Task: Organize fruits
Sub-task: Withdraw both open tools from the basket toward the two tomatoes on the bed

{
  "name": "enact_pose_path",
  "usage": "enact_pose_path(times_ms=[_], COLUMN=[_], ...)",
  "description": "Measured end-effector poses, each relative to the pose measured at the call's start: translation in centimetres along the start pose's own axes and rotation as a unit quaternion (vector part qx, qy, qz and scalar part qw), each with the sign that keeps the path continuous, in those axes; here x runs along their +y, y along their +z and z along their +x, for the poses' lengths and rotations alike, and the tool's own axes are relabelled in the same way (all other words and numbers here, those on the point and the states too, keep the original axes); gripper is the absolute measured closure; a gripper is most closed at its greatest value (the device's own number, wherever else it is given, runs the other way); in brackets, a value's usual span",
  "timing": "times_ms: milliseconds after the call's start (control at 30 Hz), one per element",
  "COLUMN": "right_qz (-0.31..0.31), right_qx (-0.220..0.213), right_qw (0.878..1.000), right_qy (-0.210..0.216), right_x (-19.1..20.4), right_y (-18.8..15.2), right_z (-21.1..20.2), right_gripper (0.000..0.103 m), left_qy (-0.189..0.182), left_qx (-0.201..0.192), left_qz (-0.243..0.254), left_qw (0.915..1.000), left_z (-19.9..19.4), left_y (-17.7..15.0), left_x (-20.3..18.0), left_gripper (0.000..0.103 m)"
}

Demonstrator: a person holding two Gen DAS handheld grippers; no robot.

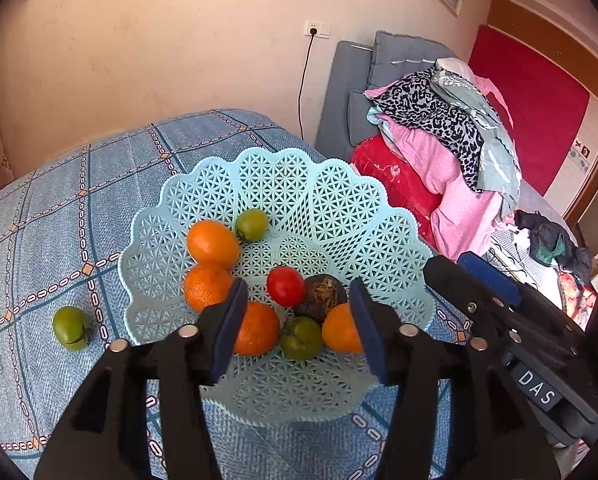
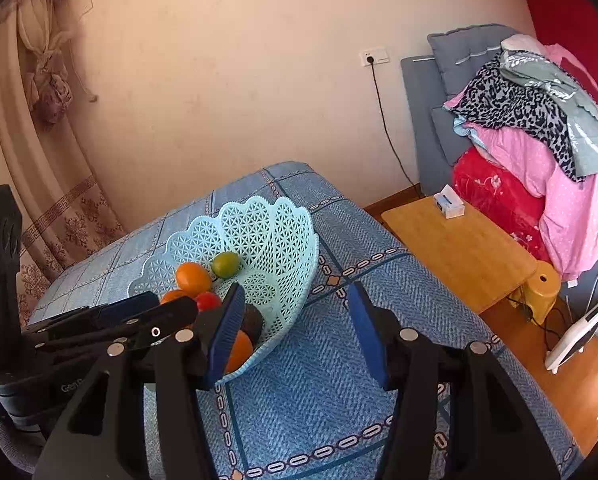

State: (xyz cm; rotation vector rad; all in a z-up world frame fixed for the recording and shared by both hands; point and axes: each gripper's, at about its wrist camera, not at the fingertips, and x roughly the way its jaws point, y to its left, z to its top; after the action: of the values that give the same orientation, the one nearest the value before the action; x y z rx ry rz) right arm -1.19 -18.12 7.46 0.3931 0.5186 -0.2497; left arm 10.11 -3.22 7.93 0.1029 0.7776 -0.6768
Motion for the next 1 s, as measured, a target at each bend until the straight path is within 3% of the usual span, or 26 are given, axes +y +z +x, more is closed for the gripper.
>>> enact_pose_path(times_ms=[167,300,533,667,800,1000], right_qz=[0.005,0.000,-0.013,-0.023,-0.039,-0.052], right_qx=[-0.008,-0.012,-0.039,-0.067,-0.087,-0.120], right_qw=[1.000,1.000,0.999,0.997,0.995,0.991], right_qy=[-0.002,-0.002,-0.006,-0.003,0.002,0.020], right_x=[-0.2,0.1,1.0,1.7,2.8,4.2], right_y=[0.0,0.0,0.0,0.2,0.1,-0.2], right_z=[-0.3,-0.7,-2.5,-4.2,-5.7,-7.8], right_gripper=[0.039,0.039,0.039,0.025,0.024,0.014], left_qy=[0.015,0.061,0.095,0.115,0.126,0.147], left_qx=[-0.022,-0.041,-0.062,-0.075,-0.091,-0.112], left_qz=[-0.015,-0.023,-0.066,-0.076,-0.088,-0.103], left_qw=[0.9995,0.9971,0.9914,0.9876,0.9839,0.9775], left_z=[-1.2,-2.3,-4.6,-6.1,-7.8,-10.4], left_y=[0.0,-0.2,-1.0,-1.7,-2.2,-2.8], left_x=[1.2,2.5,5.9,7.5,9.1,11.1], left_gripper=[0.021,0.004,0.003,0.003,0.003,0.003])
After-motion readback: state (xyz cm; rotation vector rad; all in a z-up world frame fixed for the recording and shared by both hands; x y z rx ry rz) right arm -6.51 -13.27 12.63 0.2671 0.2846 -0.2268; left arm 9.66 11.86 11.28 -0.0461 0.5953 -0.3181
